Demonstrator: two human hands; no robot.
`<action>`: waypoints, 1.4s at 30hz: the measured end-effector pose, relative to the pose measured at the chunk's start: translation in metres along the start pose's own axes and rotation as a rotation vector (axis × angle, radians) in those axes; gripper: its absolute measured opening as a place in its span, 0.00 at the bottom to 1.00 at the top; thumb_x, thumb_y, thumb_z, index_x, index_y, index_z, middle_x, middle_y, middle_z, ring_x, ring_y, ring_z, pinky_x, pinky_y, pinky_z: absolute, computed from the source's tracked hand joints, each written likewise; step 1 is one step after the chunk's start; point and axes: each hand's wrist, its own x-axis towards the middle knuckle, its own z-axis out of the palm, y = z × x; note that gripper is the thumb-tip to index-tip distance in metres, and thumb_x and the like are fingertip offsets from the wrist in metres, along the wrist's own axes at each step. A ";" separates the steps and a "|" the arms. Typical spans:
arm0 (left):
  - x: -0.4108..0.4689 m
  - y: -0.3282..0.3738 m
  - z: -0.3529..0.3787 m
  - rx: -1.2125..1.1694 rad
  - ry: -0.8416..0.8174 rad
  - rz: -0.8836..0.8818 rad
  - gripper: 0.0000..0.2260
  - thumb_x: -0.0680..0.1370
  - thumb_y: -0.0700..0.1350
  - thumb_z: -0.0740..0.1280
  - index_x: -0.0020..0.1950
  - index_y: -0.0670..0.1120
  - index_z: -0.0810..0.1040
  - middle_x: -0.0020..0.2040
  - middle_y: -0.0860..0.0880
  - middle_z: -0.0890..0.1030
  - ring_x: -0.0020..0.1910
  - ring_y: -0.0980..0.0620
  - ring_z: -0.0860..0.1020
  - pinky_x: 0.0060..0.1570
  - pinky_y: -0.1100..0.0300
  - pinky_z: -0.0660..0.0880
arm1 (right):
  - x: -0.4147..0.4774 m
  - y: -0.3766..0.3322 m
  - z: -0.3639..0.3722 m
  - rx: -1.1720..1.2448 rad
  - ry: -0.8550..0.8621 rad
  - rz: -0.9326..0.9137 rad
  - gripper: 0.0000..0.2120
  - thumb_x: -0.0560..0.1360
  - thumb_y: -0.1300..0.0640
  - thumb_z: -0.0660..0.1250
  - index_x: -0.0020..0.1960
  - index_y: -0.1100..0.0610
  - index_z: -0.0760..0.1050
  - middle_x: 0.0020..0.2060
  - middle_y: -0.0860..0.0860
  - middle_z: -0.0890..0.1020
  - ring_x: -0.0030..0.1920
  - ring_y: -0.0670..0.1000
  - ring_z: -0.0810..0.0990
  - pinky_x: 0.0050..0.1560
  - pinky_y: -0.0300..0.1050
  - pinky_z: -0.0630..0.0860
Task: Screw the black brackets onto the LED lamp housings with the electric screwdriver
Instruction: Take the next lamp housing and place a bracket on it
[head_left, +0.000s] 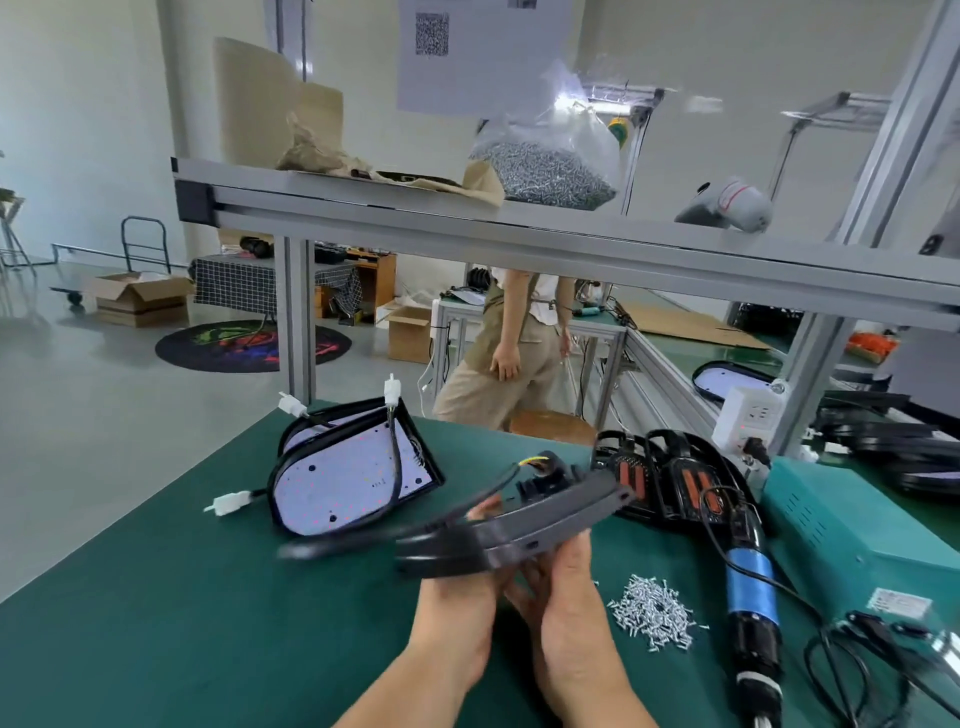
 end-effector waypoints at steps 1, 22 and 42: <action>-0.002 -0.002 0.001 0.149 -0.019 0.039 0.07 0.77 0.43 0.70 0.50 0.55 0.85 0.48 0.50 0.87 0.46 0.52 0.83 0.47 0.55 0.81 | 0.000 -0.002 0.002 0.095 0.013 0.038 0.59 0.49 0.20 0.71 0.73 0.50 0.68 0.62 0.51 0.82 0.61 0.51 0.81 0.62 0.51 0.76; 0.008 0.055 -0.036 0.709 -0.374 0.313 0.24 0.66 0.45 0.76 0.57 0.66 0.79 0.55 0.60 0.79 0.47 0.61 0.76 0.50 0.72 0.71 | 0.001 -0.017 -0.011 0.529 -0.136 0.205 0.27 0.57 0.39 0.79 0.47 0.57 0.85 0.44 0.59 0.83 0.44 0.58 0.80 0.57 0.55 0.75; 0.010 0.057 -0.006 0.472 -0.113 0.460 0.07 0.74 0.48 0.70 0.43 0.61 0.86 0.43 0.55 0.86 0.40 0.60 0.81 0.46 0.63 0.78 | 0.002 -0.017 -0.003 0.361 -0.241 0.127 0.22 0.67 0.44 0.74 0.60 0.40 0.81 0.57 0.54 0.84 0.55 0.55 0.82 0.68 0.59 0.70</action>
